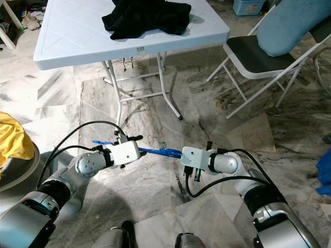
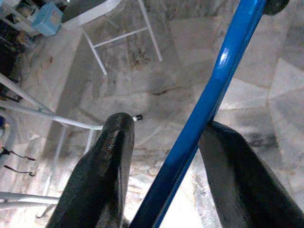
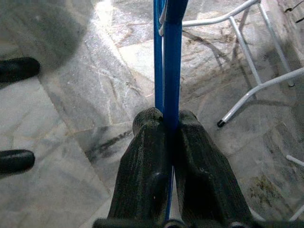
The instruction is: Hang hanger
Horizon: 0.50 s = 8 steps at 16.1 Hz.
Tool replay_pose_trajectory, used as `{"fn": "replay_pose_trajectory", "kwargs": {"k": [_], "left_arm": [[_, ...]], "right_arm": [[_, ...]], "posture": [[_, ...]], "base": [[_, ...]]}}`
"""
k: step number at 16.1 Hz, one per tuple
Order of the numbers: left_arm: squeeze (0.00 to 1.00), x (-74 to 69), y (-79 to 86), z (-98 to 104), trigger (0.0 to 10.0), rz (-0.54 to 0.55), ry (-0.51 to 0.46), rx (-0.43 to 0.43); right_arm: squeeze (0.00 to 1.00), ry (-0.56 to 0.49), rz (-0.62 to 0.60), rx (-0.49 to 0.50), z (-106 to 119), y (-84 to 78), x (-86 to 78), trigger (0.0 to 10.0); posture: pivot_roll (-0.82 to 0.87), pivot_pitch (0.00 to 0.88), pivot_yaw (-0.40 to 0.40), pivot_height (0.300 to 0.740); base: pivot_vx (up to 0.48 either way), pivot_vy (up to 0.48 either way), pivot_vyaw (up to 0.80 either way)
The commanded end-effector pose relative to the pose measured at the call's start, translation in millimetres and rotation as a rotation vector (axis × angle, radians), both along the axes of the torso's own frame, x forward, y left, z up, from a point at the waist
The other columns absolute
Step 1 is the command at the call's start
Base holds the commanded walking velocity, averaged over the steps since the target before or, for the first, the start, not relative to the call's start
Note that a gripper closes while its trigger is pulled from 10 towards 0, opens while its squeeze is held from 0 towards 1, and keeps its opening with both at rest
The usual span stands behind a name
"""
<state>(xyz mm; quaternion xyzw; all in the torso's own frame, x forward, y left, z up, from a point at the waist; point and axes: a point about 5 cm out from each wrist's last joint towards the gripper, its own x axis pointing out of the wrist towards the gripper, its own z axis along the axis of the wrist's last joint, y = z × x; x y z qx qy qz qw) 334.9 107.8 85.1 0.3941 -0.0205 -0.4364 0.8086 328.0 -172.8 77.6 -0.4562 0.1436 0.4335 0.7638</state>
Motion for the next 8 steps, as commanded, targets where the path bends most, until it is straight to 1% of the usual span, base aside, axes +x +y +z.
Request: {"fn": "replay_pose_trajectory", "kwargs": {"k": [1,3,6,8], "left_arm": [[1.0,-6.2,-10.0,3.8,10.0,-0.083,-0.021,-0.048],[1.0,-9.4,-12.0,1.3,10.0,-0.113,0.034,-0.068],[1.0,-12.0,-12.2,-3.0,10.0,-0.135,0.08,-0.054],[1.0,-10.8,-10.7,-2.3,10.0,-0.114,0.082,-0.073]], "right_arm": [[0.0,0.027,-0.063,-0.019,-10.3,-9.4,-4.5,0.0],[0.0,0.006,-0.085,-0.013,-11.4,-12.0,-5.2,0.0],[0.0,-0.019,-0.104,-0.011,-13.5,-11.5,-5.6,0.0],[0.0,-0.028,-0.118,-0.018,-14.2,-12.4,-5.5,0.0]], "posture": [[-0.07,0.214,0.04,0.74],[-0.07,0.21,0.044,0.74],[-0.07,0.212,0.046,0.74],[-0.07,0.212,0.046,0.74]], "base": [[0.0,0.0,0.0],[0.0,0.0,0.0],[0.0,0.0,0.0],[0.0,0.0,0.0]]}}
